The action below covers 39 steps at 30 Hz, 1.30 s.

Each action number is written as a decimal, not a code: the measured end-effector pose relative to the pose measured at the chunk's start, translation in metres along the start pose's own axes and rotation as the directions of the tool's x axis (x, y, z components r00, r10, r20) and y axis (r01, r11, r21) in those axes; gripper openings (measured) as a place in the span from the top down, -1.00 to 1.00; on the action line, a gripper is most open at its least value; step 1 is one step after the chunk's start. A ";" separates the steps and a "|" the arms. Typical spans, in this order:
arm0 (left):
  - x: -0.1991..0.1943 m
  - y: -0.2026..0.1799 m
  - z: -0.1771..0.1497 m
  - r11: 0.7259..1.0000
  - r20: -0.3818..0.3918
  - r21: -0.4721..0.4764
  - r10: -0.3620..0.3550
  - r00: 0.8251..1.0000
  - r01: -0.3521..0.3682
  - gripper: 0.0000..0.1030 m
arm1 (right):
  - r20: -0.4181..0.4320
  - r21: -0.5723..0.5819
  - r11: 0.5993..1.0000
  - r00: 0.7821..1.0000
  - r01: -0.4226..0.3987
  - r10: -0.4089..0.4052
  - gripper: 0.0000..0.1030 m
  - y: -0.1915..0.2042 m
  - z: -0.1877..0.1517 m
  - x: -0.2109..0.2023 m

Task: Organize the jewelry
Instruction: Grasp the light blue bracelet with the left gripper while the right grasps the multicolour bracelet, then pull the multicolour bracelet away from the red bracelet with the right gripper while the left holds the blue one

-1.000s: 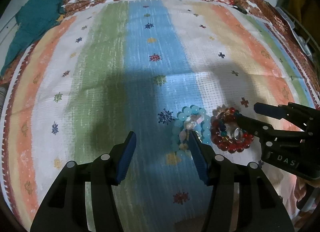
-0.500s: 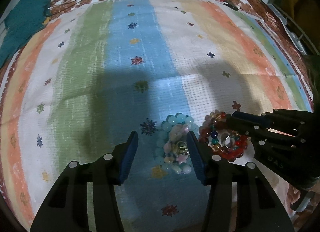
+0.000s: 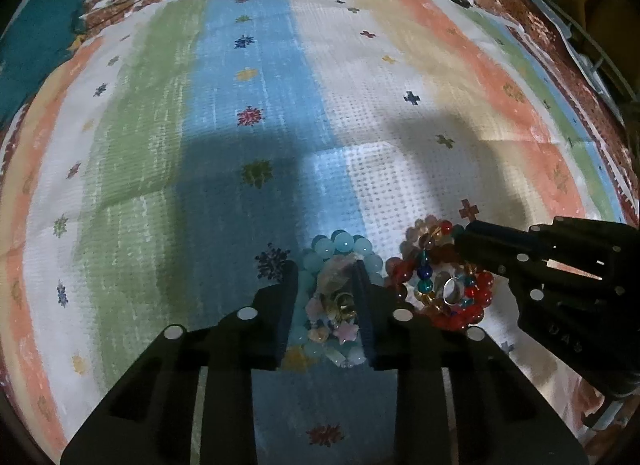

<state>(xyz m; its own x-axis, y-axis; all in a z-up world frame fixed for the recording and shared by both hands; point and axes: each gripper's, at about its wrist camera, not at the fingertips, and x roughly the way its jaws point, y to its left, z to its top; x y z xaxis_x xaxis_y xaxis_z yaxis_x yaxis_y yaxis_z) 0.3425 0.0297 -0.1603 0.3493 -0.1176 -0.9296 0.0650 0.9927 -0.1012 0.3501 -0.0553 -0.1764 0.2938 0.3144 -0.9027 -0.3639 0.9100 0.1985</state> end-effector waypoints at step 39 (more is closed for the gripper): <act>-0.065 -0.009 0.000 1.000 0.096 0.020 0.000 0.995 -0.002 0.85 | 0.118 -0.077 0.996 0.992 0.050 -0.041 0.80 0.031 -0.005 -0.059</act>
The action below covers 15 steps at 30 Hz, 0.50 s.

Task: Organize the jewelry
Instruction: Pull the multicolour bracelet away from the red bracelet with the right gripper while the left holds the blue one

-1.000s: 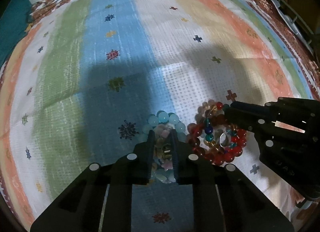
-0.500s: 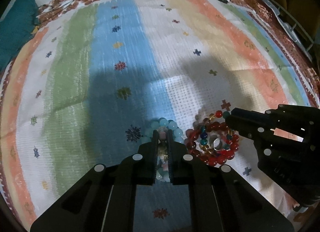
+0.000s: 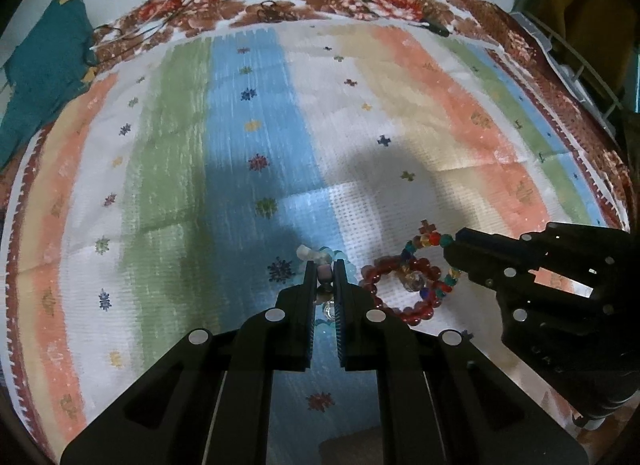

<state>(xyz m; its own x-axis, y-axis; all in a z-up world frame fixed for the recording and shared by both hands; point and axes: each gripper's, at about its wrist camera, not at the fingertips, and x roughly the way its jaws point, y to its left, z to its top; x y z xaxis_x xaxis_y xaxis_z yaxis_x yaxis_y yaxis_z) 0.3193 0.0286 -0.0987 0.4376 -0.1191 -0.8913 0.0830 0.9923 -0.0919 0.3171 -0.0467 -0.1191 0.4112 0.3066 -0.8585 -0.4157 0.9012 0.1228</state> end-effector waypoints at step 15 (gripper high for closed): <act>-0.026 0.003 -0.015 1.000 0.026 -0.020 0.024 0.999 -0.023 0.85 | 0.026 0.011 1.000 0.999 0.021 -0.021 0.80 0.000 -0.013 -0.021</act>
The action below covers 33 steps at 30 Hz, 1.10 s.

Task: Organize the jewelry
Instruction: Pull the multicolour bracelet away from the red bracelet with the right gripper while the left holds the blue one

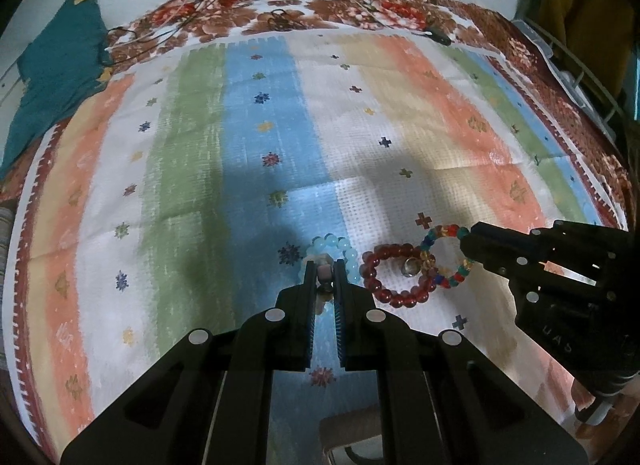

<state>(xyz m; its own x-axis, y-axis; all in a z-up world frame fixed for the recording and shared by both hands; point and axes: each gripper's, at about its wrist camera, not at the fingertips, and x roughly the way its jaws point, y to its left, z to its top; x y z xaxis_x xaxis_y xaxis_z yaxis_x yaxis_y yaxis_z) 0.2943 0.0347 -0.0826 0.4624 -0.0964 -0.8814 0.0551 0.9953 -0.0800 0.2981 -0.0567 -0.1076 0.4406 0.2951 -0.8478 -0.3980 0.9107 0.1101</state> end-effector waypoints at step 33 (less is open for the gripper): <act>-0.075 -0.011 -0.041 0.998 0.114 -0.044 -0.031 0.993 0.036 0.85 | 0.080 -0.002 0.998 0.995 0.061 -0.060 0.80 0.014 -0.029 -0.056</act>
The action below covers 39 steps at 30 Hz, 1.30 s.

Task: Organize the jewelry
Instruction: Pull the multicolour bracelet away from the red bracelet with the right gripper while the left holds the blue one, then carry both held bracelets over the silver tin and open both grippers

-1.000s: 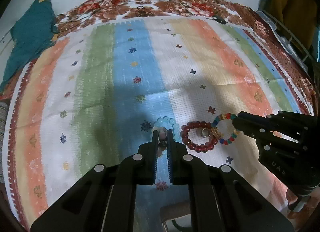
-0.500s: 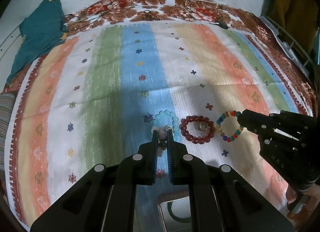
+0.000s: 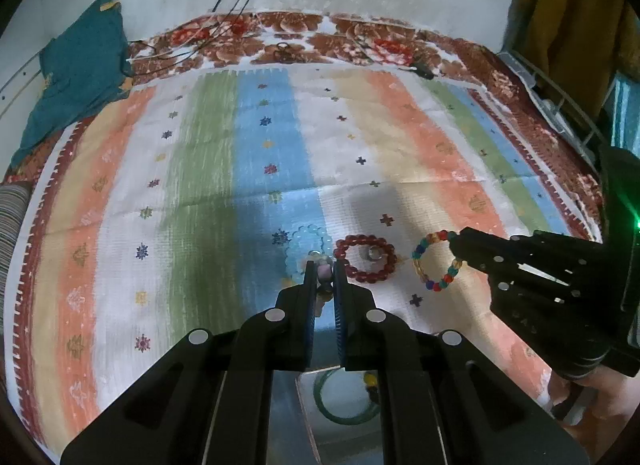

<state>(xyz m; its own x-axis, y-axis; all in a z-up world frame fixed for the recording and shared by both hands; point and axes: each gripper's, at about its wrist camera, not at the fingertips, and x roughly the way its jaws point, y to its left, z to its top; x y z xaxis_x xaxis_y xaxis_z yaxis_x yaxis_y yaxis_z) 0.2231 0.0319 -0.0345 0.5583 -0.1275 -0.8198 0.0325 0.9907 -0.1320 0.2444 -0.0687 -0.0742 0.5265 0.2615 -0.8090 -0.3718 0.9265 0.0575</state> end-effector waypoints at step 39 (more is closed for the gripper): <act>-0.063 -0.026 -0.065 0.999 0.019 0.037 -0.021 1.000 0.021 0.74 | 0.048 -0.043 0.997 0.997 -0.065 0.067 0.38 0.029 -0.054 -0.073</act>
<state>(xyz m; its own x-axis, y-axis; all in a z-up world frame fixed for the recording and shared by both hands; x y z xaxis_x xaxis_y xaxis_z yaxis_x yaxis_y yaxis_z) 0.1331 0.0105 -0.0161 0.5733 -0.1479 -0.8059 0.0749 0.9889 -0.1282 0.1535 -0.0753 -0.0453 0.5367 0.3358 -0.7741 -0.4380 0.8950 0.0845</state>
